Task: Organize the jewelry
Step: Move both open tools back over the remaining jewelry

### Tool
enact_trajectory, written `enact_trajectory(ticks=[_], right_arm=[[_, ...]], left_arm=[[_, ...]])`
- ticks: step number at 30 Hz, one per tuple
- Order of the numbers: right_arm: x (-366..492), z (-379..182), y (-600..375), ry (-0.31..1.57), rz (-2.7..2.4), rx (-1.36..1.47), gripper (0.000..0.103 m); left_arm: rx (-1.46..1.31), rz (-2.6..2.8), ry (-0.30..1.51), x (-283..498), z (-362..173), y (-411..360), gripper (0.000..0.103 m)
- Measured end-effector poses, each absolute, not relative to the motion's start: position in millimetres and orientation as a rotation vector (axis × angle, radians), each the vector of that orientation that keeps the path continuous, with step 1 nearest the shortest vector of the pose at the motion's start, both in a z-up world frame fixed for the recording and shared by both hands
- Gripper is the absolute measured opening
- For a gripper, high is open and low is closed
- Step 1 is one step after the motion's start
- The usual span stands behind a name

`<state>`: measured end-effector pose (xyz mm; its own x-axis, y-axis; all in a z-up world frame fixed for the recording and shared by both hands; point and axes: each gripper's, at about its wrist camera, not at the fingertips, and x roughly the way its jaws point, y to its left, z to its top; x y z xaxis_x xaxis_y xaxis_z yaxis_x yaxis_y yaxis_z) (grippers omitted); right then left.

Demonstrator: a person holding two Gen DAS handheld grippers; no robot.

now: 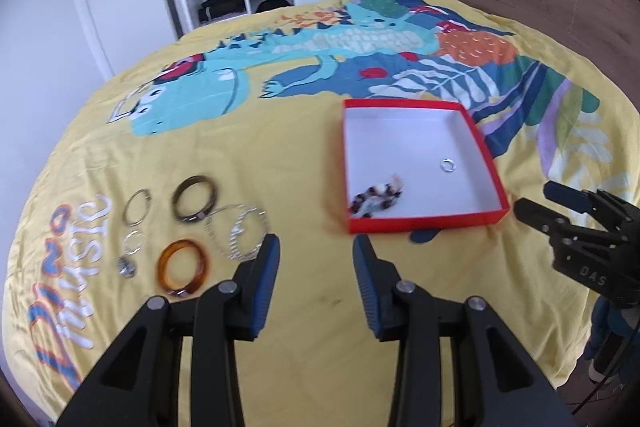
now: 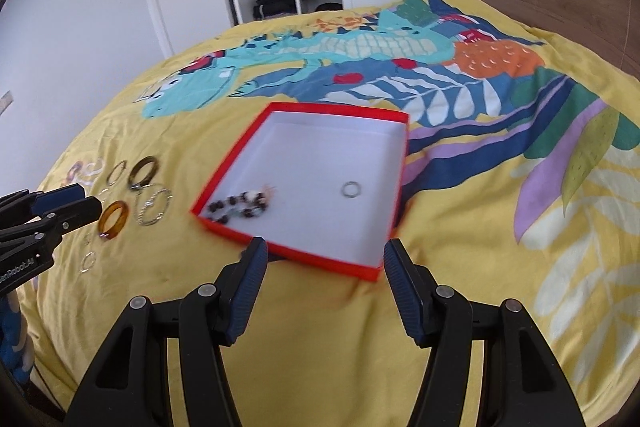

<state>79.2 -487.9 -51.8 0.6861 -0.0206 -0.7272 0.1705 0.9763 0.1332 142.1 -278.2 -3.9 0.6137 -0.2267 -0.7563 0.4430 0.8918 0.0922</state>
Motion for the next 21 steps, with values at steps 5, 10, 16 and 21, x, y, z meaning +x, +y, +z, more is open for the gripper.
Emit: enact_trajectory(ticks=[5,10,16,21], right_arm=[[69,-39,-462,0.795,-0.084,0.198,0.059],[59,-27,-436,0.785,-0.062,0.191,0.06],[48,-15,-403,0.775,-0.035,0.181,0.059],[42,-7,-375,0.774,-0.01,0.162,0.059]], left_arm=[[0.278,-0.355,0.806,130,8,-249,0.036],[0.268,-0.321,0.786,118,20,-218,0.036],[0.25,-0.271,0.768,104,29,-177,0.036],[0.22,-0.232,0.76,94,33,-143,0.036]])
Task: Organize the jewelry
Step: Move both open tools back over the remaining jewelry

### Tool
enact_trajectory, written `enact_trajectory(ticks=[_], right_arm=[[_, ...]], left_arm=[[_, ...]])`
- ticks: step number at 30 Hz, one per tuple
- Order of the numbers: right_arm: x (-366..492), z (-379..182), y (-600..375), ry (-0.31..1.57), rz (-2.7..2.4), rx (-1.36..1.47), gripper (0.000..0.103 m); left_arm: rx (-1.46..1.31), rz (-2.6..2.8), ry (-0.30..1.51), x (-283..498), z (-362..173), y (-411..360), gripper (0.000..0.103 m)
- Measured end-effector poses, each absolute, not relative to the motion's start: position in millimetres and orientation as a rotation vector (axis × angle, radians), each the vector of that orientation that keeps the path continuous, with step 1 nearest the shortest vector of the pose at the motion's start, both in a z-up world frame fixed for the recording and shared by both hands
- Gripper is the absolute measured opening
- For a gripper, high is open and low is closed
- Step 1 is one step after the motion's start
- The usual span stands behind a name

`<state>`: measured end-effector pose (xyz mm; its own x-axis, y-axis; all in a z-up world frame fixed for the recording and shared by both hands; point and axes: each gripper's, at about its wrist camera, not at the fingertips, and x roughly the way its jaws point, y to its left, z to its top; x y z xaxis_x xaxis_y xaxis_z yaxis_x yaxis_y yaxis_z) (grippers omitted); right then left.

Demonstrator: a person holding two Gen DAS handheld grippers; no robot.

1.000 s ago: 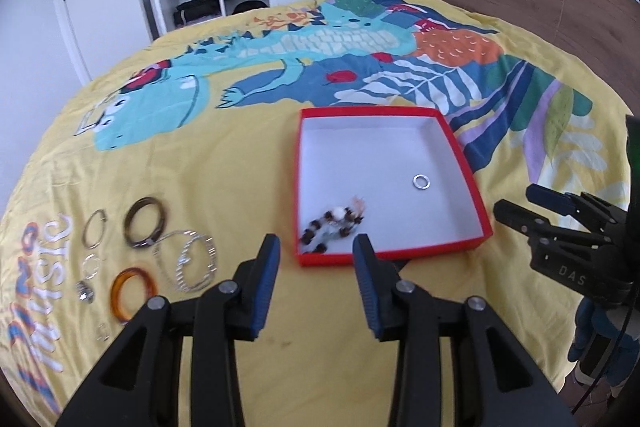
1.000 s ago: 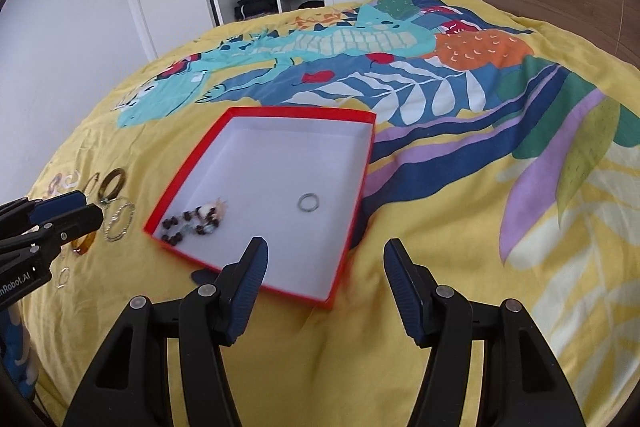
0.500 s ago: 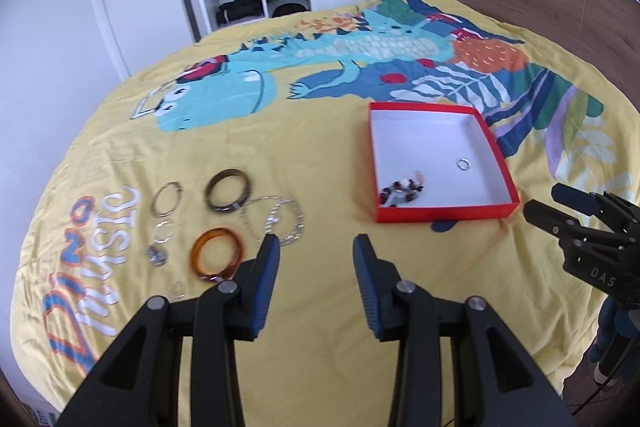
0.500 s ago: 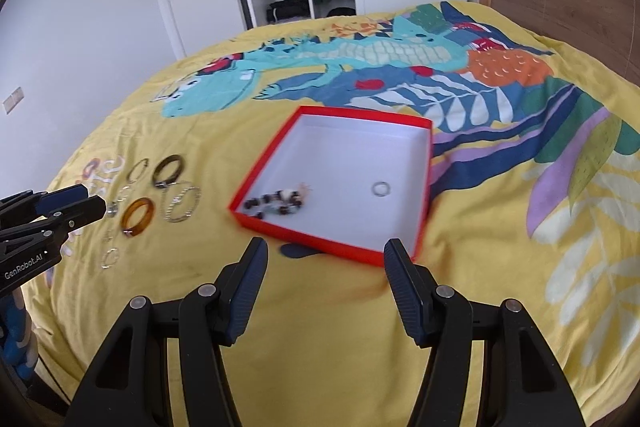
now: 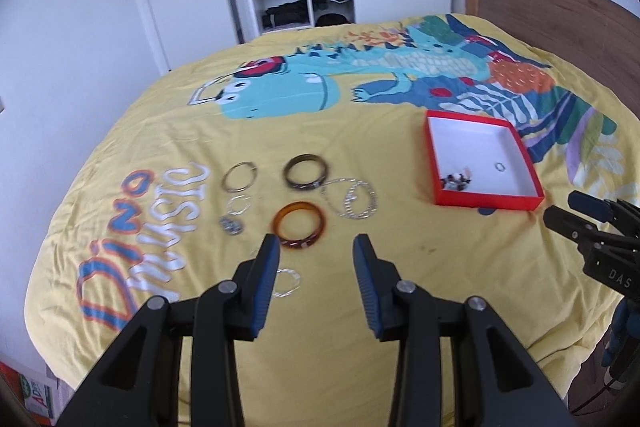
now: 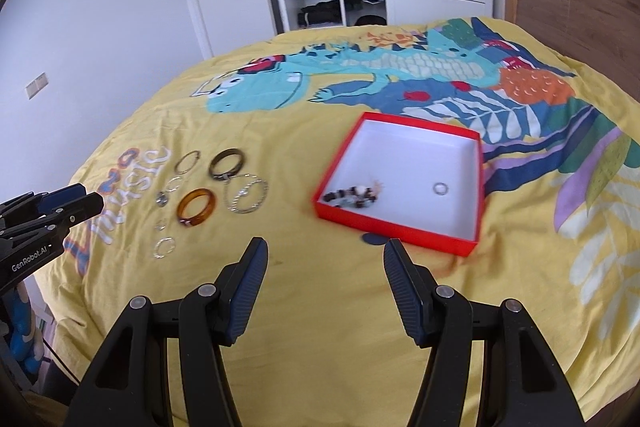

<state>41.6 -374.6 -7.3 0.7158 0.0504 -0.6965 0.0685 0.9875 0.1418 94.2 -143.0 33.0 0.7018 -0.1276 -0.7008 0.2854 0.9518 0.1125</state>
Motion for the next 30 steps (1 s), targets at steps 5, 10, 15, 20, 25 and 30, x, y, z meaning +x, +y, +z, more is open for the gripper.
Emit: enact_trajectory(ticks=[5,10,15,20,25,30], right_arm=[[36,-4,-350,0.777,0.009,0.149,0.059],[34,-1,-329,0.782,0.032,0.127,0.059],[40,-5,-312,0.798,0.052,0.118,0.059],[53,-14,-300,0.821,0.07,0.109,0.059],[70,-31,-293,0.857,0.091,0.114,0.059],[89,-52,-287,0.9,0.117,0.122,0.057]], left_arm=[[0.189,-0.194,0.751,86,33,-111,0.036],[0.174,-0.164,0.761,82,27,-85,0.036],[0.157,-0.157,0.821,87,13,-65,0.036],[0.096,-0.156,0.865,97,-9,-38,0.036],[0.023,-0.147,0.914,112,-33,-12,0.036],[0.006,-0.171,0.941,126,-50,-12,0.036]])
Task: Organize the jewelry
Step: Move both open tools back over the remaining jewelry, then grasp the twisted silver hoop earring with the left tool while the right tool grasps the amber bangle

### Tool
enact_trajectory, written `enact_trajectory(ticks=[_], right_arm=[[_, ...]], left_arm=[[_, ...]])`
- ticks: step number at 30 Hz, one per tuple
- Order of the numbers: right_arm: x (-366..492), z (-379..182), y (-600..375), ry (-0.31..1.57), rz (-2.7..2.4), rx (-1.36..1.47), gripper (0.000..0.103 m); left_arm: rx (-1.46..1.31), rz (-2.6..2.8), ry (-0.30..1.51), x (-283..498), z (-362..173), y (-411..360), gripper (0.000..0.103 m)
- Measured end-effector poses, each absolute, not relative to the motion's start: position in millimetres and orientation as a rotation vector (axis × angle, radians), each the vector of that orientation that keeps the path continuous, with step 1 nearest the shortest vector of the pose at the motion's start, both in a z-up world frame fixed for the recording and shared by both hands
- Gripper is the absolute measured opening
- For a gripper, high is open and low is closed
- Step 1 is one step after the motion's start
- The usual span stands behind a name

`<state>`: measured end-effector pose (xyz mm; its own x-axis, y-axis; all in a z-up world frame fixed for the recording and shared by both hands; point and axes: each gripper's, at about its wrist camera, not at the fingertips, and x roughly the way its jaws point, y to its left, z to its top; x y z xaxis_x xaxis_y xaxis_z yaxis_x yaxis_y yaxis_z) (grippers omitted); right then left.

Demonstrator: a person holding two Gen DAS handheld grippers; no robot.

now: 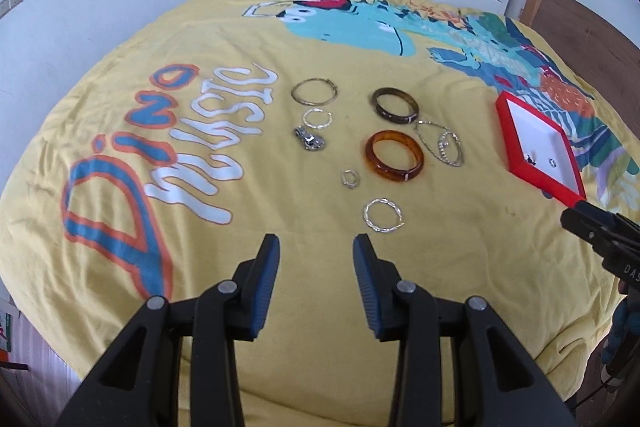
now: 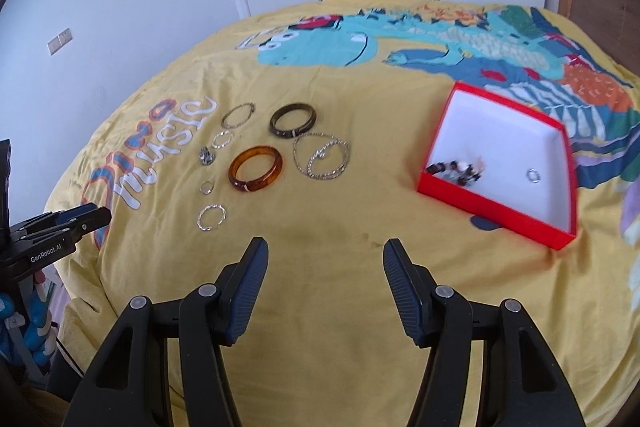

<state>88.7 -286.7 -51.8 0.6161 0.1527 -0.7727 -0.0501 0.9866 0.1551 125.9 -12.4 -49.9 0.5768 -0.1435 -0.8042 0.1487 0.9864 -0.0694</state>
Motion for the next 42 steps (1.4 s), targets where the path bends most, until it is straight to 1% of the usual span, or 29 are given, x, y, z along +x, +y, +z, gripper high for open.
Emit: enact_trajectory(ticks=[10,12,14,24,34,36,37,39,42], right_arm=[[116,-80,-284,0.947,0.15,0.15,0.054],[123,-84,-284,0.953,0.157,0.16,0.052],[130,-87,-284,0.957,0.161,0.165,0.051],[154,-104,-283,0.971,0.174,0.183,0.05],[170,-115,-281,0.983,0.19,0.186,0.05],[172,-116,-279,0.986,0.194,0.184,0.05],[173,-117,-278,0.986,0.196,0.184,0.05],[176,-118,-275,0.988,0.2,0.181,0.05],[179,-120,-273,0.991,0.206,0.183,0.05]], left_arm=[[-0.012,-0.241,1.013,157,-81,-37,0.036],[-0.008,-0.246,1.024,162,-86,-42,0.036],[-0.004,-0.249,1.036,168,-92,-47,0.036],[0.004,-0.25,1.078,186,-115,-59,0.036],[-0.002,-0.26,1.091,193,-127,-62,0.035],[0.002,-0.265,1.095,195,-129,-64,0.023],[0.001,-0.269,1.1,196,-131,-64,0.021],[0.006,-0.274,1.104,198,-134,-66,0.012],[0.031,-0.272,1.106,201,-139,-68,0.006]])
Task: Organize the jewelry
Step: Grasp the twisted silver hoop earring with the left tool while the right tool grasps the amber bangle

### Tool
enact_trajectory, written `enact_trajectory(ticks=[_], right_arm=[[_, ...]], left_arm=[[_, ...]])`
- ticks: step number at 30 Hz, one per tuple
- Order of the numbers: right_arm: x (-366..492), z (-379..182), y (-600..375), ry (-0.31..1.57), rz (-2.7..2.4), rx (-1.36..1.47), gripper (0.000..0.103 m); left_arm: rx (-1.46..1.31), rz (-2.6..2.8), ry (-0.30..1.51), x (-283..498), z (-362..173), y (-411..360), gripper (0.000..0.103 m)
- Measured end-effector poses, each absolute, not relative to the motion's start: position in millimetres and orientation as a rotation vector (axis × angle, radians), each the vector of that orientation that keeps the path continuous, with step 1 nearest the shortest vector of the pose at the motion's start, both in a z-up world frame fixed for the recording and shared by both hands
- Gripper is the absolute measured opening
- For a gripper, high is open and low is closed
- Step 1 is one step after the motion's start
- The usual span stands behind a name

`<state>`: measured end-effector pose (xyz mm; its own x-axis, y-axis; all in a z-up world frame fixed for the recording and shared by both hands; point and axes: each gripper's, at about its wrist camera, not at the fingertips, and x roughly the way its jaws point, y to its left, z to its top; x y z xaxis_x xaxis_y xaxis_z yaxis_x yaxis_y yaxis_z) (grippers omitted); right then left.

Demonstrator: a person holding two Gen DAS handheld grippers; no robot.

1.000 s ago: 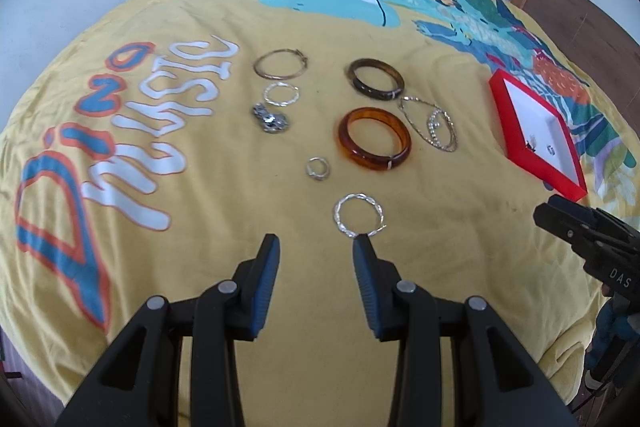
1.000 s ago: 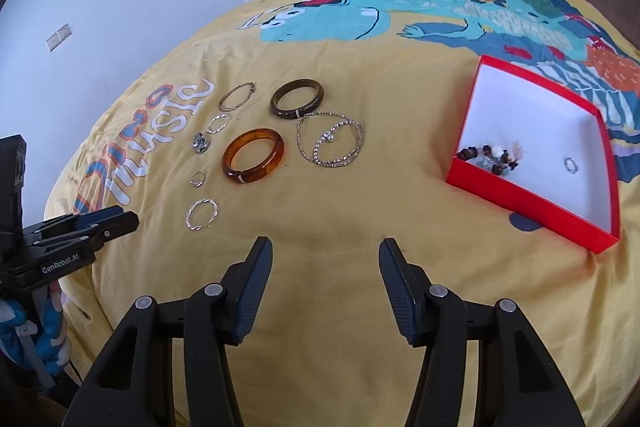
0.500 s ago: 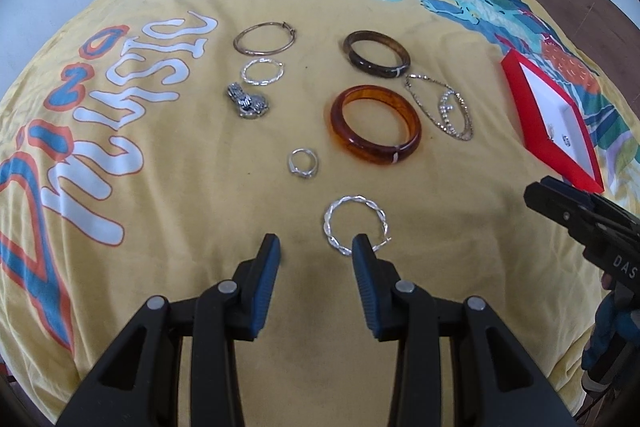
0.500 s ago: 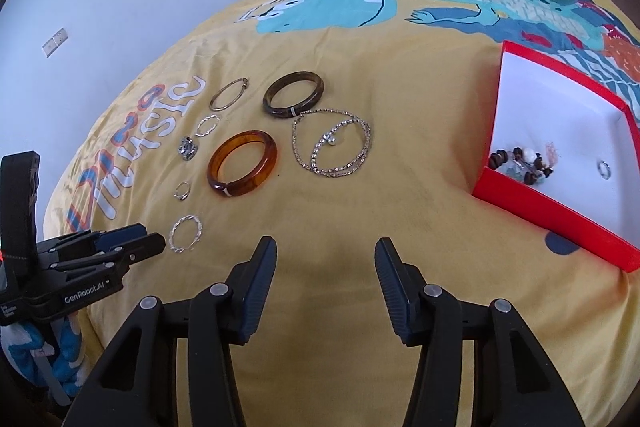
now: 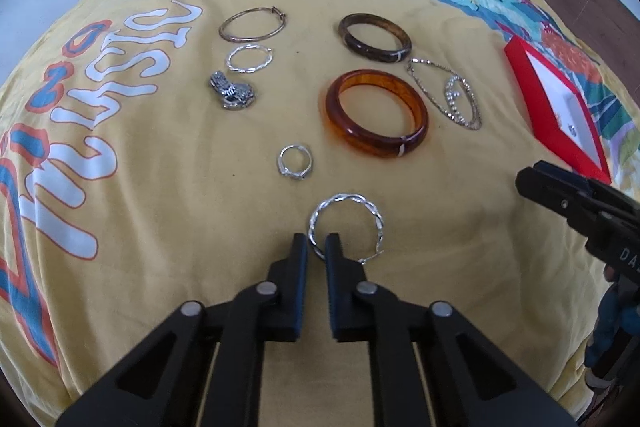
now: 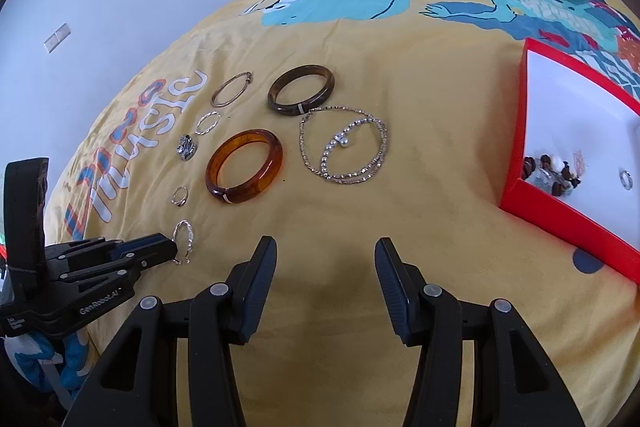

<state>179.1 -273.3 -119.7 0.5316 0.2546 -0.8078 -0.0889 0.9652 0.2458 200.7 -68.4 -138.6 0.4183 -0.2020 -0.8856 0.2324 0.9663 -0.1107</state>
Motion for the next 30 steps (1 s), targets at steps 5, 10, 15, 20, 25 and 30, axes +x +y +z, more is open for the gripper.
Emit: enact_trajectory(ticks=[5,10,15,20,25,30], right_arm=[[186,-122,-269,0.993,0.219,0.185,0.05],[200,-126,-257,1.002,0.256,0.216,0.046],[221,-134,-238,1.018,0.301,0.252,0.04],[244,-139,-226,1.018,0.298,0.28,0.04],[255,-142,-220,1.019,0.295,0.282,0.04],[263,-147,-218,1.029,0.296,0.277,0.04]], left_arm=[[0.043,-0.229,1.087,204,-139,-64,0.0],[0.035,-0.176,1.071,208,-139,-47,0.0],[0.004,-0.18,1.064,210,-139,-32,0.0],[-0.129,-0.283,1.073,211,-133,-17,0.0],[-0.216,-0.355,1.066,216,-126,-14,0.0],[-0.218,-0.378,1.091,222,-133,-27,0.002]])
